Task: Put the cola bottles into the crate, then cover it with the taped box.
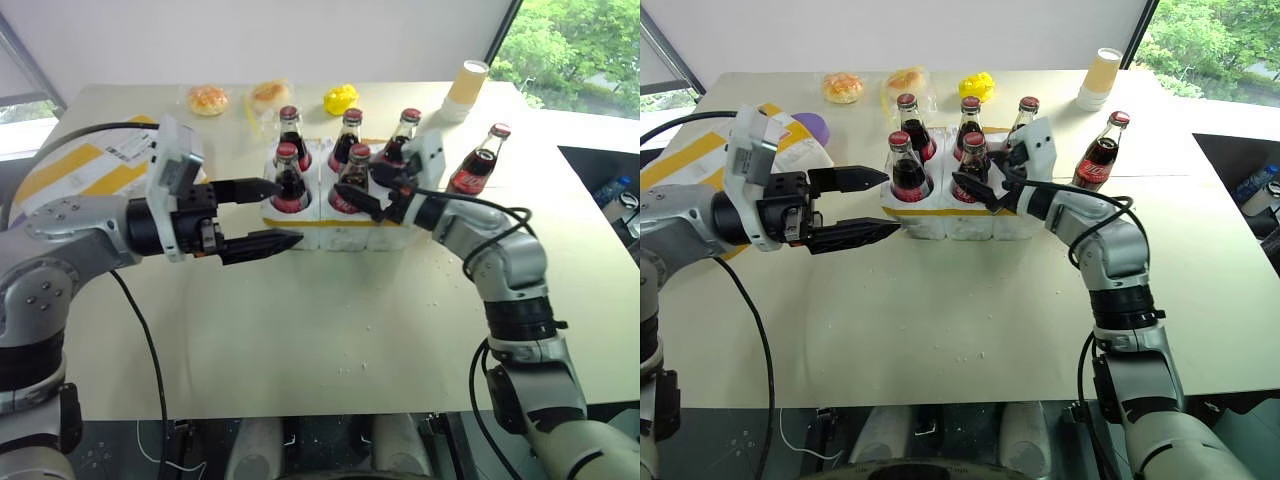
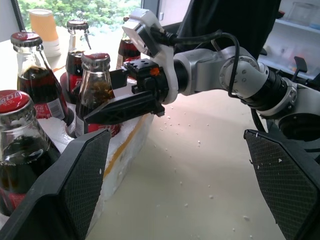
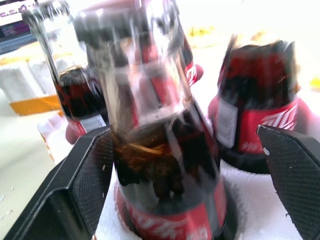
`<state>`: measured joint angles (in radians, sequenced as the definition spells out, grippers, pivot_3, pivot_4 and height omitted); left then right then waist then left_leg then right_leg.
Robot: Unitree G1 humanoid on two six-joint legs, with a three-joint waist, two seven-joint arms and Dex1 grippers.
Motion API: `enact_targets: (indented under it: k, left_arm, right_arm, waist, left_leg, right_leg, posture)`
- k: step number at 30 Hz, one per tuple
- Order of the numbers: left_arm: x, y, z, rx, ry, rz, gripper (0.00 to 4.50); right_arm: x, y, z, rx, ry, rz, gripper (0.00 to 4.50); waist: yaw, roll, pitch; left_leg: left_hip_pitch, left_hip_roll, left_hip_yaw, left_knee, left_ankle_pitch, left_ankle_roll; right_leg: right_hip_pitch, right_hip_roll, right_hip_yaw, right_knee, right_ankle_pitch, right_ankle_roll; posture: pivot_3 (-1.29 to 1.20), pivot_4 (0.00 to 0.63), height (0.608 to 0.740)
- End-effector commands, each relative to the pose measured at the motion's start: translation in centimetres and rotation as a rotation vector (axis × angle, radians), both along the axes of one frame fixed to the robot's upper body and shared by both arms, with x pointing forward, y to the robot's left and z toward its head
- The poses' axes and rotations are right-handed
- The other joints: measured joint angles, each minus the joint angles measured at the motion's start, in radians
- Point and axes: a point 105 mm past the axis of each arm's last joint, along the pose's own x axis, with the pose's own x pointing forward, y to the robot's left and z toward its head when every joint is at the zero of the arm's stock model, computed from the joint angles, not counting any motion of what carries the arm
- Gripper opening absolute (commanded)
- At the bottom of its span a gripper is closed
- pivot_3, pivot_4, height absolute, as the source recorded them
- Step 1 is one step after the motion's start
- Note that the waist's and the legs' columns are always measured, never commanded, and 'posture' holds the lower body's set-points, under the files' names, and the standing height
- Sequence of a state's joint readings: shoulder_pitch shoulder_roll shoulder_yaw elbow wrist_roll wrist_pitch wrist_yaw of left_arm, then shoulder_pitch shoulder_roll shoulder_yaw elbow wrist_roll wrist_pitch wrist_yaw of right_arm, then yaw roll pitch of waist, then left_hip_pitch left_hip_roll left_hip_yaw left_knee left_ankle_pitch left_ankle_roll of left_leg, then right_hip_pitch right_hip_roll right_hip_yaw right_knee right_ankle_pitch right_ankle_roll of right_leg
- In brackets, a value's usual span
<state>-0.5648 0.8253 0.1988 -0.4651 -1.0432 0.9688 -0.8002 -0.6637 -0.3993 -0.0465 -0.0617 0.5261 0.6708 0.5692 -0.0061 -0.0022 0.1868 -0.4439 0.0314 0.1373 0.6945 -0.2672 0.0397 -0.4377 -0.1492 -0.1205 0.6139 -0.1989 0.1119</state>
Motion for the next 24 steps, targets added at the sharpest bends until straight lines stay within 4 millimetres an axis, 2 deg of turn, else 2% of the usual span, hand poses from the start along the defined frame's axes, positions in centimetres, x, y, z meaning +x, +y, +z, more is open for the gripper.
enact_targets:
  k: [1,3,7,12,19,24]
  left_arm:
    - [0.1,-0.5,0.7,-0.013,-0.030,-0.028,4.50]
    - [0.3,-0.6,0.6,-0.013,-0.027,-0.036,4.50]
    - [0.8,-0.8,0.7,-0.021,-0.026,-0.057,4.50]
    - [1.2,-1.4,0.8,-0.022,-0.029,-0.090,4.50]
    - [1.2,-1.6,1.2,-0.020,-0.041,-0.104,4.50]
    - [0.7,-1.6,1.3,-0.009,-0.054,-0.101,4.50]
  right_arm:
    - [-3.8,-4.3,4.9,0.098,-0.128,-0.082,4.48]
    - [-5.3,-6.0,4.8,0.099,-0.120,-0.144,4.48]
    - [-7.2,-10.0,2.9,0.070,-0.064,-0.362,4.48]
    - [-7.3,-14.9,1.4,0.076,-0.039,-0.632,4.48]
    - [-4.9,-15.1,0.1,0.056,-0.035,-0.658,4.48]
    - [-2.2,-16.0,-1.6,0.049,-0.021,-0.701,4.48]
  waist:
    - [0.009,0.000,0.000]
    - [0.019,0.000,0.000]
    - [0.018,-0.001,0.000]
    - [0.016,0.000,0.000]
    - [0.011,0.000,-0.001]
    - [0.012,0.000,0.000]
  left_leg:
    - [0.000,0.000,0.000,0.000,0.000,0.000]
    - [0.000,0.000,0.000,0.000,0.000,0.000]
    - [0.002,0.000,0.000,0.000,0.000,0.000]
    - [0.002,0.000,0.000,0.000,0.000,0.000]
    - [0.001,0.000,0.000,0.000,0.000,0.000]
    - [0.001,0.000,0.000,0.000,0.000,0.000]
  right_leg:
    - [0.000,0.000,0.000,0.000,0.000,0.000]
    - [0.001,0.000,0.000,-0.001,0.000,0.000]
    - [0.001,0.000,0.000,-0.001,0.000,0.000]
    - [0.001,0.000,0.000,-0.001,0.000,0.000]
    - [0.001,0.000,0.001,-0.001,0.000,0.000]
    - [0.001,0.000,0.000,-0.001,0.000,0.000]
  posture:
    - [0.00,0.150,0.740]
    - [0.00,0.150,0.740]
    - [0.00,0.150,0.740]
    - [0.00,0.150,0.740]
    - [0.00,0.150,0.740]
    - [0.00,0.150,0.740]
